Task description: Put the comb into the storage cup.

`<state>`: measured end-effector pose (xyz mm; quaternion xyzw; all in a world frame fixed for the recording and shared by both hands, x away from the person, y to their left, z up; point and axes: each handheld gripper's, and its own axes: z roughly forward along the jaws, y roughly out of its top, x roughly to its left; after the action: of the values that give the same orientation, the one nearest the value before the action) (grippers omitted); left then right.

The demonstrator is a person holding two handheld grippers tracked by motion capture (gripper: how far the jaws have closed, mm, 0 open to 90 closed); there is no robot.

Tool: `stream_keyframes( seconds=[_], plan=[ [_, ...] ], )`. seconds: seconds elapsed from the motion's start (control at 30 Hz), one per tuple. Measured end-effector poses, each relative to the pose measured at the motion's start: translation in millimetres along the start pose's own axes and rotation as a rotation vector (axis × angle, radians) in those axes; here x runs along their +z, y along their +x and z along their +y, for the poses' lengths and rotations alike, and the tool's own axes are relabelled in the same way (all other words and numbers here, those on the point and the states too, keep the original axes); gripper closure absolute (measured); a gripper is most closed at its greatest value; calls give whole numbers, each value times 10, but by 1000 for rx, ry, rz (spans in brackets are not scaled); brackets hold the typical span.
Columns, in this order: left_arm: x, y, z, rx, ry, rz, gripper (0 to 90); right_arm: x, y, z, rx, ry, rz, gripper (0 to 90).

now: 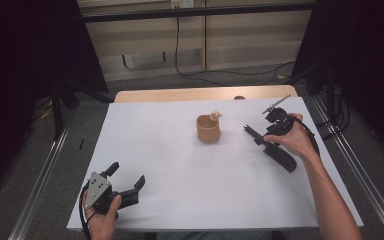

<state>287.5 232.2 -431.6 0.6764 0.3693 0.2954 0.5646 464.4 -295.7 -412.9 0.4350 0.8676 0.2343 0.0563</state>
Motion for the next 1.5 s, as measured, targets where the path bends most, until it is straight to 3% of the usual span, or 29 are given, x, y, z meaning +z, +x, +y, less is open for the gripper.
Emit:
stream_keyframes(
  seconds=[0.2, 0.37, 0.67, 0.73, 0.97, 1.5],
  plan=[
    [-1, 0, 1, 2, 1, 1, 27, 102, -32, -15, 10, 68, -10, 325],
    [0, 2, 0, 0, 1, 1, 27, 91, -51, -21, -5, 69, 1, 437],
    [1, 1, 0, 2, 2, 1, 27, 128, -38, -9, -22, 88, -9, 522],
    [-3, 1, 3, 2, -1, 2, 28, 136, -35, -7, -30, 95, -7, 579],
    [2, -4, 4, 1, -2, -2, 27, 176, -11, 1, -55, 126, -38, 629],
    [-6, 0, 4, 3, -3, 0, 28, 181, -26, 2, -26, 130, -44, 693]
  ],
)
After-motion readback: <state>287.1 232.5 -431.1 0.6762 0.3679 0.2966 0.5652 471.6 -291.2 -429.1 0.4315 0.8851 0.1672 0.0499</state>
